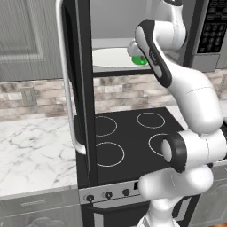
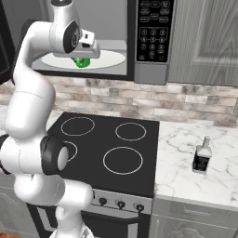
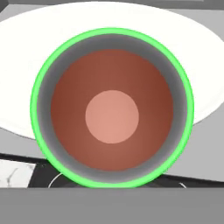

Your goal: Place the microwavable item in the microwave. Then, close the microwave door and press the start button.

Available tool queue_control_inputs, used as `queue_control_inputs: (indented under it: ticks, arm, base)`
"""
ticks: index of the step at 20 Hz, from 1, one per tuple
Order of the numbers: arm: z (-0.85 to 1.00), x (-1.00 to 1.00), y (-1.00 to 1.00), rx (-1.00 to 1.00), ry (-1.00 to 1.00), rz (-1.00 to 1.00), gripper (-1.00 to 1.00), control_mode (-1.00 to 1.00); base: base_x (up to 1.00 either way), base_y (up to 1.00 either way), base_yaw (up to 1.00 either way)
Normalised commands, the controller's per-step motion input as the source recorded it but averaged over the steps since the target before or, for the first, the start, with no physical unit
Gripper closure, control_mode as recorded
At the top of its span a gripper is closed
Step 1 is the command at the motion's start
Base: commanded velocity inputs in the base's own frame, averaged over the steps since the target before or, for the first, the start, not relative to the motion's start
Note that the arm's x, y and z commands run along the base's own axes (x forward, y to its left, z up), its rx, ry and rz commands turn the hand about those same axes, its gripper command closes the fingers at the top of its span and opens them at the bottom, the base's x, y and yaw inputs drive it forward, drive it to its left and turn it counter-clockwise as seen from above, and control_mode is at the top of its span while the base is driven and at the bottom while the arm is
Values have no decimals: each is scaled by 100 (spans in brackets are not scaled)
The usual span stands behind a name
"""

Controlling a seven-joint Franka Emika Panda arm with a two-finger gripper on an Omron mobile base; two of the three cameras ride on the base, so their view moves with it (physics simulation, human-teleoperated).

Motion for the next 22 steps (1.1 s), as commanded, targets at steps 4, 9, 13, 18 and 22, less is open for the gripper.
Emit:
queue_control_inputs:
  ticks: [4, 9, 13, 18, 22]
  arm:
    - [-22, 72, 9, 0, 0, 0, 100, -100]
    - [-8, 62, 8, 0, 0, 0, 100, -100]
    - [-1, 28, 4, 0, 0, 0, 100, -100]
    - [-17, 3, 5, 0, -1, 0, -100, -100]
    - [6, -9, 1, 0, -13, 0, -100, -100]
  base:
    - [0, 0, 0]
    - [0, 0, 0]
    - [0, 0, 0]
    - [0, 0, 0]
    - [0, 0, 0]
